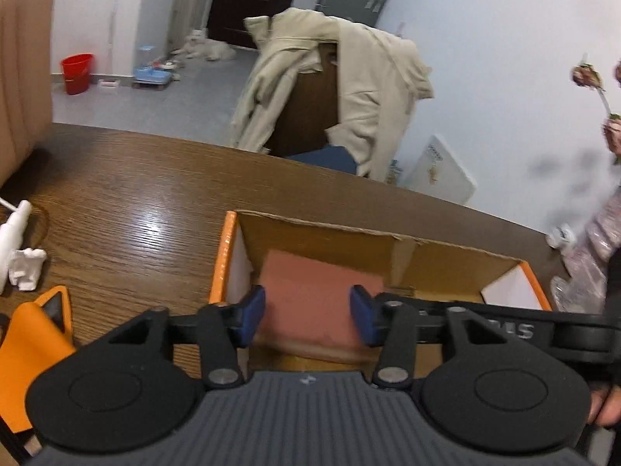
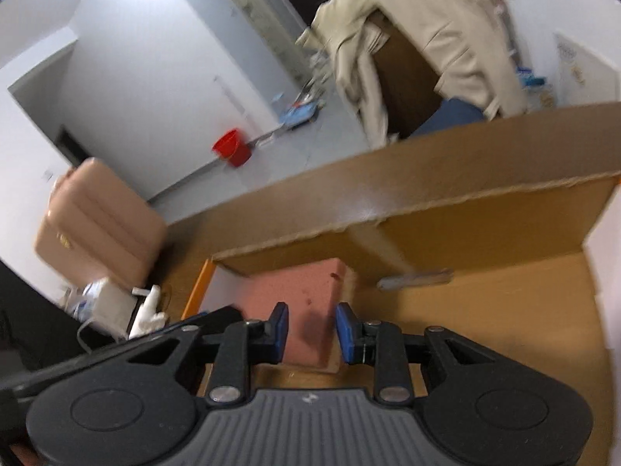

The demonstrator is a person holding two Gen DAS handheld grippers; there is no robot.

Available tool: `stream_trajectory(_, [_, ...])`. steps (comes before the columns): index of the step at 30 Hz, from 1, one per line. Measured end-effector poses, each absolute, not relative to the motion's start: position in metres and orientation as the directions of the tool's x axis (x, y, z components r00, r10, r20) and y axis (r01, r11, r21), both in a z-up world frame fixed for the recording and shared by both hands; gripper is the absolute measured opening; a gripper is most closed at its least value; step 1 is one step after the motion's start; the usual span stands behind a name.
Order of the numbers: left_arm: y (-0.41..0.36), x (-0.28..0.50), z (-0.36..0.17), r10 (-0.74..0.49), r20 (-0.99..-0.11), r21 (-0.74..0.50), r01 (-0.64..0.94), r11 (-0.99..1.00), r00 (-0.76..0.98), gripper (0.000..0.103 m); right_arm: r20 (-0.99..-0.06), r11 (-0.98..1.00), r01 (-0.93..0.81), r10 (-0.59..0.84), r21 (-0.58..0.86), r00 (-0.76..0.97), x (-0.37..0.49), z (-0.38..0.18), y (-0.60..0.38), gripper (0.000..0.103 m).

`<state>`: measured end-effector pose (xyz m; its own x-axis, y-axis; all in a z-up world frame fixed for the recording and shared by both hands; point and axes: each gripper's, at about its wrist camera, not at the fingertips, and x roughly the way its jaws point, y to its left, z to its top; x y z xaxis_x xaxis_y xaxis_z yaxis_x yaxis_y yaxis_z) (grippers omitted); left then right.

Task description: Organize soft objects

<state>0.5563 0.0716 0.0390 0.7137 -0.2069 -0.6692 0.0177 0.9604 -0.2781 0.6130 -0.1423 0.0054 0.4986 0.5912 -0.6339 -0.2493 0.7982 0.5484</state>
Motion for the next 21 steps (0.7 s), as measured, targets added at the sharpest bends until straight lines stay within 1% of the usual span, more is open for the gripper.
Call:
stream_trajectory(1, [0.071,0.552,0.041,-0.206,-0.661,-0.263,0.035,0.964,0.721,0.054,-0.632,0.802,-0.262,0.588,0.537,0.504,0.611,0.005,-0.141,0.027])
stream_trajectory(2, [0.072,0.547,0.045,-0.198,-0.653,-0.251,0.038,0.967,0.731,0.054,-0.632,0.807,-0.273,0.583,0.523,0.510,0.610,0.007,-0.141,0.027])
stream_trajectory(5, [0.076,0.538,0.058,-0.197,-0.635,-0.270,0.025,0.963,0.747,0.054,-0.613,0.815,-0.267,0.568,0.515,0.550,0.601,0.021,-0.151,0.027])
stream_trajectory(7, [0.075,0.524,0.075,-0.207,-0.624,-0.265,0.045,0.963,0.753,0.054,-0.593,0.813,-0.275,0.567,0.513,0.572,0.587,0.040,-0.163,0.027])
stream_trajectory(9, [0.072,0.500,0.096,-0.203,-0.604,-0.228,0.077,0.971,0.770,0.055,-0.577,0.823,-0.298,0.555,0.483,0.599,0.568,0.068,-0.175,0.027])
stream_trajectory(11, [0.067,0.473,0.121,-0.204,-0.582,-0.193,0.111,0.975,0.787,0.063,-0.549,0.833,-0.325,0.543,0.447,0.636,0.540,0.099,-0.192,0.028])
stream_trajectory(12, [0.065,0.459,0.131,-0.206,-0.567,-0.182,0.123,0.976,0.797,0.073,-0.535,0.838,-0.335,0.535,0.430,0.654,0.528,0.114,-0.200,0.029])
stream_trajectory(13, [0.063,0.444,0.141,-0.204,-0.553,-0.169,0.131,0.977,0.808,0.079,-0.520,0.843,-0.343,0.529,0.415,0.671,0.514,0.127,-0.209,0.031])
stream_trajectory(17, [0.050,0.382,0.170,-0.200,-0.513,-0.100,0.173,0.980,0.835,0.079,-0.474,0.859,-0.352,0.502,0.372,0.723,0.456,0.167,-0.243,0.039])
stream_trajectory(21, [0.045,0.325,0.192,-0.207,-0.463,-0.078,0.193,0.978,0.862,0.084,-0.447,0.868,-0.349,0.484,0.353,0.752,0.400,0.186,-0.271,0.040])
